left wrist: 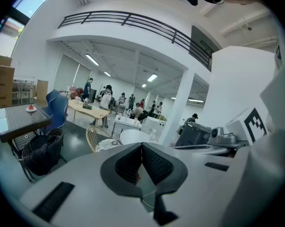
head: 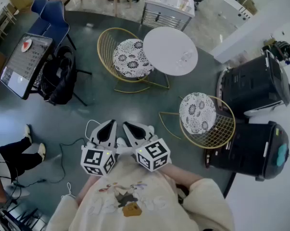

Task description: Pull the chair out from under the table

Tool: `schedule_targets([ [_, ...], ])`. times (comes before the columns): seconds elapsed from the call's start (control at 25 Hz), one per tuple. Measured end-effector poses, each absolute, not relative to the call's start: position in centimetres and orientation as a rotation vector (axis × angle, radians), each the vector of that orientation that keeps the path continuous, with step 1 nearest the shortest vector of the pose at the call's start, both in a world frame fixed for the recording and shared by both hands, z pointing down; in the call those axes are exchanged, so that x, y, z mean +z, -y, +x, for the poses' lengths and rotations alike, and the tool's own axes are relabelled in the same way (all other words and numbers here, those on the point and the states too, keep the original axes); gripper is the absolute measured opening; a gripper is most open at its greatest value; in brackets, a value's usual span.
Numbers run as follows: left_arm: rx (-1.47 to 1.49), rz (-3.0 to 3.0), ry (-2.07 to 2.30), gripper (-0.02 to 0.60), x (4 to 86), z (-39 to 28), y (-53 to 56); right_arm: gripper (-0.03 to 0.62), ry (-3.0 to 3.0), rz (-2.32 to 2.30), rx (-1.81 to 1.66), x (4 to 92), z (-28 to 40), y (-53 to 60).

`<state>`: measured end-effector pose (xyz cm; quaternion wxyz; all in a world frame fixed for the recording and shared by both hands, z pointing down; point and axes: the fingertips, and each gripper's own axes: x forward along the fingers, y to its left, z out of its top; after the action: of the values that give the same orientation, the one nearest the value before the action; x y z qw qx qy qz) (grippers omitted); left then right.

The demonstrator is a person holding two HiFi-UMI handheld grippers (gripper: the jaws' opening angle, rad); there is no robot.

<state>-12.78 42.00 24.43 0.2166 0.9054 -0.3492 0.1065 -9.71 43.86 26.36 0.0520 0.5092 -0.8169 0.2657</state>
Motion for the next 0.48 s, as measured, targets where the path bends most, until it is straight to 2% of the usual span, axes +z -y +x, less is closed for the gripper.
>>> schedule_targets([
  [0.48, 0.299, 2.492, 0.993, 0.009, 25.0, -15.5, -41.3, 0.005, 2.431, 1.534, 0.859, 27.6, -11.9, -42.5],
])
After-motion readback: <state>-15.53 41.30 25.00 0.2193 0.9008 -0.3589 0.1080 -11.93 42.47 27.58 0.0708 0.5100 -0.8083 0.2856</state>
